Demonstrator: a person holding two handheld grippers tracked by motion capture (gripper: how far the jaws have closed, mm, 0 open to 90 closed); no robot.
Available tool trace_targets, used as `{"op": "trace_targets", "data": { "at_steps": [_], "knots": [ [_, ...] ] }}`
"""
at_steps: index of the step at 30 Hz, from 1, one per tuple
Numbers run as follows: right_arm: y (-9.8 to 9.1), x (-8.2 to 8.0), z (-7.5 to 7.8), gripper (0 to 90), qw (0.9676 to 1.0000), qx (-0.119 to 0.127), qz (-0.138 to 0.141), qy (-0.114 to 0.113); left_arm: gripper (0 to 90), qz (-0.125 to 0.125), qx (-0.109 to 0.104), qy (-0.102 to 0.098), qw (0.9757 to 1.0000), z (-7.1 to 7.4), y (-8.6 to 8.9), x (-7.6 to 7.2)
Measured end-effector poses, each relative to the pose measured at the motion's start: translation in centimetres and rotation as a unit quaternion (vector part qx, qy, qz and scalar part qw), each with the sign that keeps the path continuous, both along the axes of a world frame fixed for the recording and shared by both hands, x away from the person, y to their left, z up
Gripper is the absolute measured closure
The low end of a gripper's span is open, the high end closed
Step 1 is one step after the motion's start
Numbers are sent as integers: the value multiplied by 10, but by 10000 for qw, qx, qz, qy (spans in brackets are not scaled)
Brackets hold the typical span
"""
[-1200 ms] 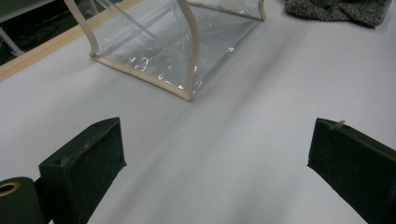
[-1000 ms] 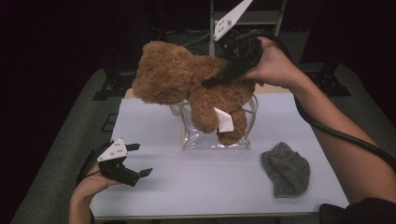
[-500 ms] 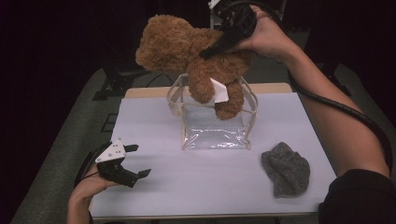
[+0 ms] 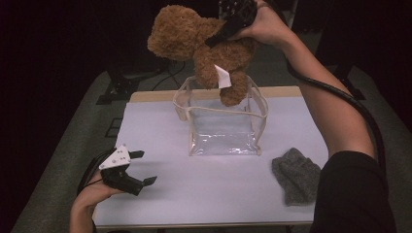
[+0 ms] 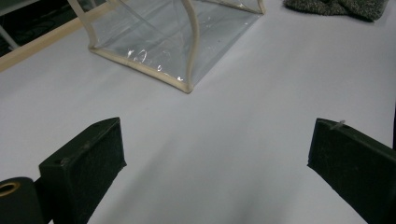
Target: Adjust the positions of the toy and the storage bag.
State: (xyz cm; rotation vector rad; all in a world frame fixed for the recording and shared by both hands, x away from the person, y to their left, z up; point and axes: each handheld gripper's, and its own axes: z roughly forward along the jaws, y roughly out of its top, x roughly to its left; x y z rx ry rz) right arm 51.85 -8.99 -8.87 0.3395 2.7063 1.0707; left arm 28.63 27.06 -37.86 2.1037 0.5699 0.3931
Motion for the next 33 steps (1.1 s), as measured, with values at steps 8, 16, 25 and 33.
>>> {"op": "trace_targets", "data": {
  "at_steps": [8, 16, 25, 33],
  "knots": [
    [7, -5, -20, 494, 9999, -91, 117, 65, 31, -20, 22, 44, 10000, -3, 1, 1],
    [8, -31, -41, 492, 9988, 80, 404, 278, 30, -48, 19, 84, 10000, -5, -2, -1],
    [-1, -29, -65, 490, 9982, 103, 343, 484, 30, -113, 86, 108, 9998, -6, -7, 0],
    [-24, 13, -77, 490, 9974, 65, -273, 659, 31, -94, 23, 58, 9999, -3, -4, -1]
  ]
}}
